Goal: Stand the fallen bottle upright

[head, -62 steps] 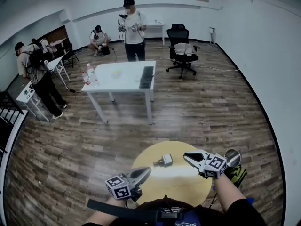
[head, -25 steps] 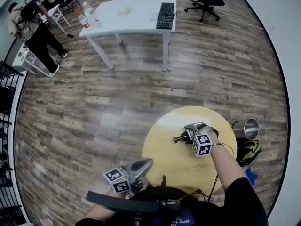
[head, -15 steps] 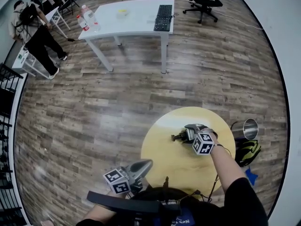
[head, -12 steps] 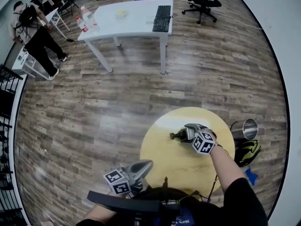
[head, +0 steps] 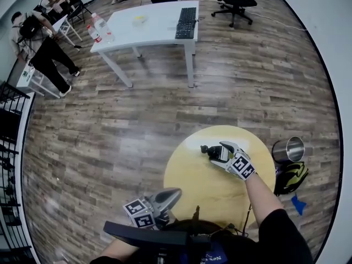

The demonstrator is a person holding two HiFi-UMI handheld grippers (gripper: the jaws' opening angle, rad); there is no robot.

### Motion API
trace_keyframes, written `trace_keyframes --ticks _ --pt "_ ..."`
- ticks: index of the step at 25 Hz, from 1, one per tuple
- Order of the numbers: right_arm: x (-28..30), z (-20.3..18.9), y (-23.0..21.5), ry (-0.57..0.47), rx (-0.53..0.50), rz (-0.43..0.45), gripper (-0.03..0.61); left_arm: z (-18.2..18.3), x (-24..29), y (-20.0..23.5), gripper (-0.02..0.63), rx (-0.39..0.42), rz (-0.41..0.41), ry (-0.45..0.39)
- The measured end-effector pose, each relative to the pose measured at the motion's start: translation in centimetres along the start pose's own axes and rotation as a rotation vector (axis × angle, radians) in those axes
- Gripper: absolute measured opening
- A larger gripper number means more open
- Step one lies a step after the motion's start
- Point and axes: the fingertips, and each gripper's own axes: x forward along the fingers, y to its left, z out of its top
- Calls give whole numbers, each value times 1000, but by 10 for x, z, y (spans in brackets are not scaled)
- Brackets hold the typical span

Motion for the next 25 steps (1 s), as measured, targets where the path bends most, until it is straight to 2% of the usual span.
trace_keyframes --ticks 8,14,20,23,25 --pt "-30 -26 -4 -67 94 -39 399 -16 12 -4 9 35 -23 30" --pt "-43 -54 -8 -21 149 -50 391 -18 27 -16 9 31 -43 44" --pt "-46 -55 -14 13 154 -63 396 -21 36 -25 9 49 -51 52" --pt "-50 -52 -13 40 126 -93 402 -13 40 -36 9 18 -30 43" --pt "-57 -48 -11 41 122 -123 407 -12 37 -39 9 35 -43 39"
